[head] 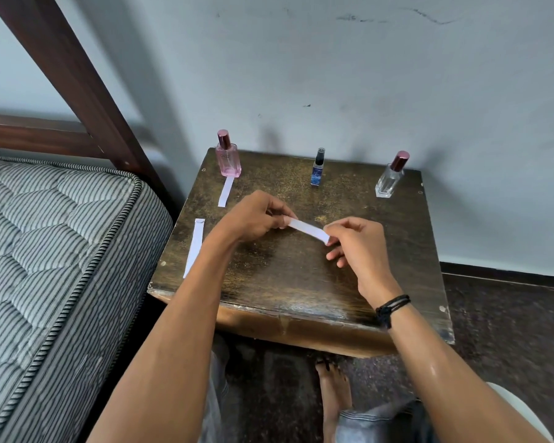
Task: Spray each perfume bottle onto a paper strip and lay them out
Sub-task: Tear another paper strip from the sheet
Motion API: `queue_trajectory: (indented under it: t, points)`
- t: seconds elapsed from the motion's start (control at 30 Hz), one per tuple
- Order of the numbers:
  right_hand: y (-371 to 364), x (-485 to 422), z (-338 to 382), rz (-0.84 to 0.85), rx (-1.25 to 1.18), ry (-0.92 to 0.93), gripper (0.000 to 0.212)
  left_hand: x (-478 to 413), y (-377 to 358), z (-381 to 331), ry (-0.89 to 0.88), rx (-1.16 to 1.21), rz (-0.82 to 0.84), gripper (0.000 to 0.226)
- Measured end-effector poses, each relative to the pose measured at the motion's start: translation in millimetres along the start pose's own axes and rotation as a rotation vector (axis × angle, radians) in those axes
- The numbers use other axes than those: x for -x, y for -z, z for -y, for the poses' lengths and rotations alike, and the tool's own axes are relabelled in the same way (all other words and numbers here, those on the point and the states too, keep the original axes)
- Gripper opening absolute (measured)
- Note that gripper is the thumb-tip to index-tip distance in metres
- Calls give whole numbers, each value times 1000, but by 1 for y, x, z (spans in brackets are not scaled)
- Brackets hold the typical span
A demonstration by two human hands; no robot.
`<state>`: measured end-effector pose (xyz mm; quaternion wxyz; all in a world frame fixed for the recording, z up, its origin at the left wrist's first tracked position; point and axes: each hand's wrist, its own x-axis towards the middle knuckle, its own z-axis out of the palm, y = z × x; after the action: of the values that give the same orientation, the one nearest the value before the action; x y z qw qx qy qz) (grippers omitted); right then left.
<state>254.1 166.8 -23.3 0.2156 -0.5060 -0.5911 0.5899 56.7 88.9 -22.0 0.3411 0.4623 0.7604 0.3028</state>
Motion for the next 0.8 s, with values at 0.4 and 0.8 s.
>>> queue_trajectory:
  t: [0.4,0.8]
  points:
    - [6,-2,-4,87,536,216,18,-4,-4,-2,-49,-166,-130,15]
    - [15,-7,3,313,581,164,11,-7,-11,-3,-48,-193,-175,9]
